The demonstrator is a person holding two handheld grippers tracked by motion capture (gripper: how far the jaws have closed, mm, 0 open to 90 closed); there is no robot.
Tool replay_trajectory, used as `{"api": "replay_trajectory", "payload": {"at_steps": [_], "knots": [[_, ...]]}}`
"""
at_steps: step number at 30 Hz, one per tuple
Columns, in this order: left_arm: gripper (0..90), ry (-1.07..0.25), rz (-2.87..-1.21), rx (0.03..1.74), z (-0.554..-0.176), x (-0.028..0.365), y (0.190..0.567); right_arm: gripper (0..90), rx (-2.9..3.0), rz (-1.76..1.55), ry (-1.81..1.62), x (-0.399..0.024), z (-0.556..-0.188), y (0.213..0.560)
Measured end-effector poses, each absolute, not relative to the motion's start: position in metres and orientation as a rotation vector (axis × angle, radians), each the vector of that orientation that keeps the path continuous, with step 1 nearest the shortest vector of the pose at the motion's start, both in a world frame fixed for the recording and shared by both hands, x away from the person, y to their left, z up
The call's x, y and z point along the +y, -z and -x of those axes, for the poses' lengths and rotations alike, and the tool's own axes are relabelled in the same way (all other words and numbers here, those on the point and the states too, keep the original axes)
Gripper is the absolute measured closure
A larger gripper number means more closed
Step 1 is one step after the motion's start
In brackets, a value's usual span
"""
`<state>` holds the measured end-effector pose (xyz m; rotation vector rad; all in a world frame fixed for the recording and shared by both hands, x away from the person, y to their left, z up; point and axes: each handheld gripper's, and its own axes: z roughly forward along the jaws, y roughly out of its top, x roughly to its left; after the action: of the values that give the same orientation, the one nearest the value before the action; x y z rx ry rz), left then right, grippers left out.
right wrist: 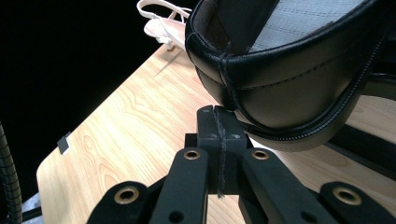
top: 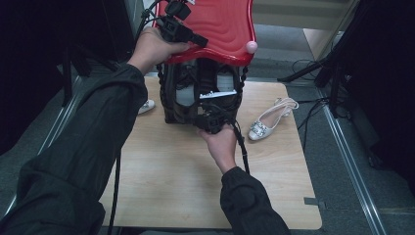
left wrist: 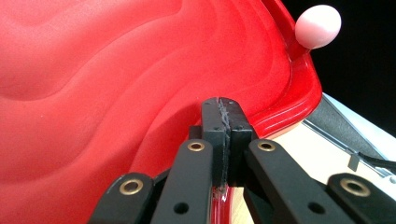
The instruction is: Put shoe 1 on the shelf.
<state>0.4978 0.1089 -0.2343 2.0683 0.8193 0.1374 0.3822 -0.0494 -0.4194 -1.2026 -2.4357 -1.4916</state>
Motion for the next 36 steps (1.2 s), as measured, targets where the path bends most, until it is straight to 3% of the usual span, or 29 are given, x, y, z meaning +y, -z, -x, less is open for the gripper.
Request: {"api": "replay_trajectory", "payload": {"at_steps": [36], "knots": [[89.4, -0.172, -2.062, 0.839, -0.494, 0.107, 0.234, 90.0, -2.415, 1.320, 1.477, -0.014, -0.434, 0.414]]}}
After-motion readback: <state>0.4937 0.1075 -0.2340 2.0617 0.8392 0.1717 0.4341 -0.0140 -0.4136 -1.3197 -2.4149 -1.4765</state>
